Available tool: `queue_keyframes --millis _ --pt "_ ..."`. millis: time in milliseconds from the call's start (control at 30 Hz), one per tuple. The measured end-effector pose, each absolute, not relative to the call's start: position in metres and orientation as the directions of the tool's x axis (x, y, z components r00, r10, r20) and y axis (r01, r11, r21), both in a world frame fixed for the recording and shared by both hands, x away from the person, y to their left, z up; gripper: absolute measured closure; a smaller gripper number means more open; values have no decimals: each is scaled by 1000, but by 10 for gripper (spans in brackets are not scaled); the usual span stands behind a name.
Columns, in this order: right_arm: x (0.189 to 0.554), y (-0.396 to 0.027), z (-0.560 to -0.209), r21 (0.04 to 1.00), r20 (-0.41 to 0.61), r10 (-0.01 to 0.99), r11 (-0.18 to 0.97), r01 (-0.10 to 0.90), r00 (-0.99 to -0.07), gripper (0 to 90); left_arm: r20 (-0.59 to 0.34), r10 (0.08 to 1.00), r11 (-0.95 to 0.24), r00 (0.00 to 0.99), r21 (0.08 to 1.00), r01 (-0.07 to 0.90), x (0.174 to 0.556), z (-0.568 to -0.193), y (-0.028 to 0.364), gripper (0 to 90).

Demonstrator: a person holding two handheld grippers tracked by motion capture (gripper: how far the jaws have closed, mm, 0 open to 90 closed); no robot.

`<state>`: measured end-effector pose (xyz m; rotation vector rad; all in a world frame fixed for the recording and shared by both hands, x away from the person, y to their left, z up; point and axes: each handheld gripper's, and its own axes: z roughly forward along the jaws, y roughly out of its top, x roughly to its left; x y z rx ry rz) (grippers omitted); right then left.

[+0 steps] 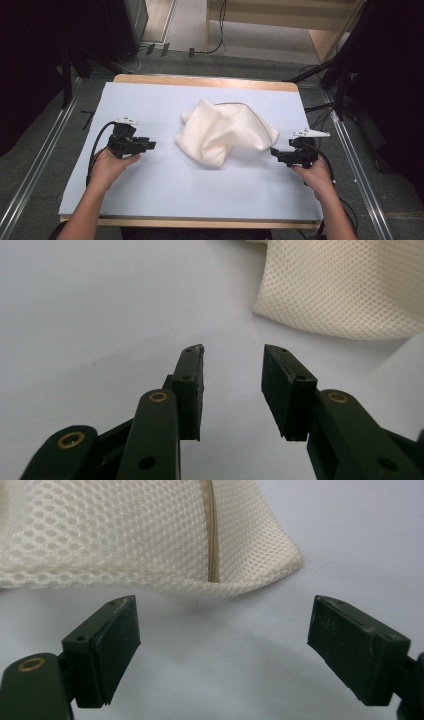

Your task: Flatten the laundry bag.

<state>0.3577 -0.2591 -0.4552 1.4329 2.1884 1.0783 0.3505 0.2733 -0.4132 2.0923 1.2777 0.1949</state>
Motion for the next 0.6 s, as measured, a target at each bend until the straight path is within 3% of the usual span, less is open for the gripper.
queue_keyframes --millis 200,367,500,600 --pt "356 -262 -456 731 130 878 230 642 -461 139 -222 818 -318 530 594 739 352 -415 273 542" --pt "353 -263 -453 735 128 868 241 633 -479 172 -264 788 -294 557 632 717 354 -414 270 511" --pt "349 -265 -449 740 133 851 255 622 -508 340 -293 782 -276 551 629 727 357 -415 270 493" --pt "349 -271 -444 732 146 851 250 634 -504 405 -291 782 -278 551 628 727 356 -418 269 491"
